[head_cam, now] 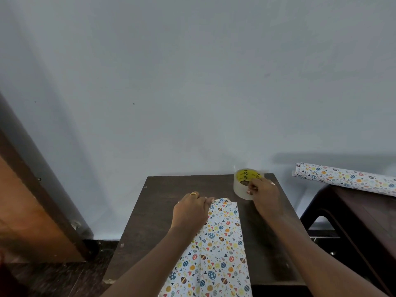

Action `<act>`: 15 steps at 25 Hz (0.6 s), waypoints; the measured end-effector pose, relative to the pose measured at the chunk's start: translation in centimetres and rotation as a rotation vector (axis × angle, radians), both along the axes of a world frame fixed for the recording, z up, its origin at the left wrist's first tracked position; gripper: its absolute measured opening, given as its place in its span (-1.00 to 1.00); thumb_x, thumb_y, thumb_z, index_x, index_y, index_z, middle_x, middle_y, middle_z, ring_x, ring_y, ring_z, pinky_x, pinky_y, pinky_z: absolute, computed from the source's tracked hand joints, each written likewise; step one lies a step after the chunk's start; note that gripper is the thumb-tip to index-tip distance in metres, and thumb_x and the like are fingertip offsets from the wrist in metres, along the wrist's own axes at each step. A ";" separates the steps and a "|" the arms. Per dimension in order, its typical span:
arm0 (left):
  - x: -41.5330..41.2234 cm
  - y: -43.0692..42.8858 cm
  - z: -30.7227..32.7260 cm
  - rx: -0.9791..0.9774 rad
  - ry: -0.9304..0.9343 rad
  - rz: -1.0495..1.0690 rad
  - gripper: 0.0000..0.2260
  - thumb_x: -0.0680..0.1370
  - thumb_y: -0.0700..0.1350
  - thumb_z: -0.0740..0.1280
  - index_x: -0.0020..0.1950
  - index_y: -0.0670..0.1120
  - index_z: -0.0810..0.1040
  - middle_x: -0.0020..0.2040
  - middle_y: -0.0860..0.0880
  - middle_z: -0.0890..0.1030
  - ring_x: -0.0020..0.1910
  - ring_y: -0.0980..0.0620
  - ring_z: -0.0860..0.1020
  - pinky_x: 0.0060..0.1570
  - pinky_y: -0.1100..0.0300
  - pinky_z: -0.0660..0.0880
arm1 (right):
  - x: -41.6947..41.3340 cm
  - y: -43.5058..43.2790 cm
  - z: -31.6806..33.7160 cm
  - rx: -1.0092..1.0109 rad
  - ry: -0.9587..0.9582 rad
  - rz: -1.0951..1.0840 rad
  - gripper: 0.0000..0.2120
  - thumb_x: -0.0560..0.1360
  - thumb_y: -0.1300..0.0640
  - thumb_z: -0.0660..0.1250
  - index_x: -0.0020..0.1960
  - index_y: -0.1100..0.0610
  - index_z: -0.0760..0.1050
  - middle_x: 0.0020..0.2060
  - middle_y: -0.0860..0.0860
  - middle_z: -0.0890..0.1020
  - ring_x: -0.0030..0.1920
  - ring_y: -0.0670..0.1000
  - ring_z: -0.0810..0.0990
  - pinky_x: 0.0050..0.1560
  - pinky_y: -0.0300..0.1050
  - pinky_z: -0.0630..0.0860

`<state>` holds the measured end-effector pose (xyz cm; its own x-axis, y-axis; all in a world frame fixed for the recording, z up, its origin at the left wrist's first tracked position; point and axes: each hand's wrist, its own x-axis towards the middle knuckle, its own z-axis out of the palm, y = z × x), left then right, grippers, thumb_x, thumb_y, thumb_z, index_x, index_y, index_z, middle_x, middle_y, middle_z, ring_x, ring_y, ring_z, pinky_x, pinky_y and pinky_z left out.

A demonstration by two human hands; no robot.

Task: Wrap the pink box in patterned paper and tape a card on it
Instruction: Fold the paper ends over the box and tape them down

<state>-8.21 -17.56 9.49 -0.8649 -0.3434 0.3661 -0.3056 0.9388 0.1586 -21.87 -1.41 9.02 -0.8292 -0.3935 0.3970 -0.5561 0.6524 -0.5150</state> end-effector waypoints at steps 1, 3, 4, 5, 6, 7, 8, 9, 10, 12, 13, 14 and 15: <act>-0.3 0.1 0.2 -0.071 0.026 0.024 -0.60 0.60 0.15 0.11 -0.13 -0.02 0.65 -0.17 0.06 0.60 -0.26 0.15 0.50 -0.40 0.32 0.36 | 0.0 0.1 0.3 0.005 -0.016 0.007 -0.85 0.45 0.36 0.33 -0.01 0.26 0.60 -0.04 0.15 0.65 -0.05 0.20 0.59 -0.05 -0.01 0.50; -0.9 0.3 0.3 -0.200 0.119 0.051 -0.57 0.48 0.18 0.33 -0.49 -0.04 0.53 -0.50 0.07 0.49 -0.54 0.16 0.28 -0.59 0.39 0.05 | -0.6 0.0 0.9 0.052 -0.027 0.016 -0.77 0.47 0.34 0.29 0.11 0.23 0.58 0.03 0.13 0.63 0.02 0.17 0.58 0.06 0.00 0.50; -1.2 0.2 0.1 -0.240 0.177 0.064 -0.53 0.44 0.18 0.38 -0.58 -0.05 0.45 -0.60 0.08 0.39 -0.59 0.17 0.19 -0.60 0.38 -0.01 | -1.1 -0.1 1.1 0.080 -0.023 0.023 -0.74 0.47 0.34 0.28 0.13 0.22 0.58 0.06 0.14 0.62 0.04 0.18 0.56 0.10 -0.01 0.49; -1.3 0.1 -0.3 -0.258 0.220 0.066 -0.50 0.44 0.18 0.37 -0.61 -0.05 0.41 -0.64 0.08 0.33 -0.61 0.16 0.16 -0.61 0.38 0.00 | -1.7 -0.1 1.3 0.085 -0.055 0.017 -0.71 0.45 0.35 0.28 0.15 0.20 0.57 0.06 0.15 0.61 0.06 0.17 0.55 0.12 -0.02 0.47; -1.3 0.0 -0.6 -0.253 0.249 0.056 -0.49 0.48 0.18 0.32 -0.59 -0.04 0.41 -0.65 0.08 0.31 -0.63 0.16 0.16 -0.61 0.36 0.04 | -2.2 -0.1 1.8 0.059 -0.130 0.005 -0.67 0.43 0.34 0.29 0.17 0.18 0.55 0.04 0.13 0.61 0.06 0.14 0.54 0.13 -0.03 0.47; -1.3 0.1 -0.8 -0.250 0.264 0.046 -0.51 0.52 0.17 0.24 -0.55 -0.03 0.45 -0.64 0.09 0.32 -0.64 0.16 0.19 -0.62 0.34 0.07 | -2.5 -0.1 2.2 0.026 -0.216 -0.005 -0.62 0.41 0.32 0.34 0.21 0.15 0.52 0.00 0.10 0.62 0.05 0.11 0.54 0.12 -0.04 0.47; -1.3 0.1 -0.8 -0.251 0.268 0.038 -0.54 0.55 0.14 0.16 -0.49 -0.02 0.50 -0.63 0.09 0.34 -0.64 0.15 0.22 -0.63 0.33 0.10 | -2.9 -0.2 2.5 0.010 -0.295 -0.010 -0.56 0.38 0.27 0.42 0.24 0.13 0.49 -0.04 0.06 0.61 0.05 0.08 0.54 0.12 -0.05 0.47; -1.4 0.1 -0.9 -0.252 0.267 0.041 -0.56 0.56 0.11 0.11 -0.43 -0.01 0.53 -0.62 0.10 0.36 -0.64 0.16 0.24 -0.63 0.33 0.12 | -3.1 -0.5 2.8 0.025 -0.350 -0.009 -0.52 0.35 0.21 0.47 0.26 0.12 0.49 -0.04 0.06 0.61 0.06 0.08 0.54 0.12 -0.06 0.46; -1.4 0.2 -0.9 -0.239 0.261 0.045 -0.58 0.57 0.08 0.09 -0.39 0.00 0.55 -0.61 0.10 0.37 -0.64 0.16 0.24 -0.63 0.33 0.13 | -3.3 -0.8 3.0 0.061 -0.379 -0.008 -0.53 0.35 0.16 0.50 0.24 0.13 0.51 0.00 0.08 0.61 0.07 0.08 0.55 0.12 -0.07 0.44; -1.6 0.3 -0.9 -0.211 0.240 0.038 -0.61 0.56 0.04 0.10 -0.37 -0.01 0.57 -0.61 0.09 0.38 -0.65 0.15 0.28 -0.63 0.34 0.13 | -3.4 -1.3 3.0 0.081 -0.401 -0.028 -0.68 0.38 0.14 0.49 0.11 0.13 0.57 0.05 0.09 0.61 0.07 0.10 0.55 0.05 -0.11 0.41; -1.6 0.2 -1.0 -0.209 0.240 0.036 -0.63 0.56 0.03 0.12 -0.37 -0.01 0.57 -0.61 0.09 0.39 -0.66 0.14 0.30 -0.62 0.34 0.12 | -3.0 -1.5 2.9 0.067 -0.377 -0.051 -0.78 0.39 0.16 0.47 0.03 0.13 0.60 0.04 0.09 0.60 0.06 0.11 0.55 0.01 -0.11 0.41; -1.7 0.2 -1.0 -0.211 0.239 0.037 -0.65 0.55 0.02 0.18 -0.37 -0.01 0.58 -0.61 0.09 0.39 -0.66 0.13 0.32 -0.62 0.34 0.11 | -2.5 -1.6 2.7 0.062 -0.286 -0.092 -0.85 0.41 0.18 0.45 -0.03 0.13 0.62 0.04 0.09 0.59 0.06 0.15 0.54 -0.02 -0.08 0.42; -1.7 0.1 -1.0 -0.216 0.234 0.034 -0.69 0.53 0.00 0.25 -0.38 -0.02 0.58 -0.61 0.09 0.40 -0.66 0.13 0.33 -0.61 0.35 0.10 | -1.9 -1.6 2.3 0.091 -0.110 -0.156 -0.90 0.40 0.21 0.44 -0.08 0.13 0.65 0.02 0.11 0.59 0.05 0.19 0.53 -0.05 -0.03 0.44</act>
<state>-9.89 -17.41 8.52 -0.7378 -0.2634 0.6215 -0.3166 0.9482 0.0260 -23.82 -3.06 11.35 -0.9191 -0.2872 0.2697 -0.3888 0.7724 -0.5023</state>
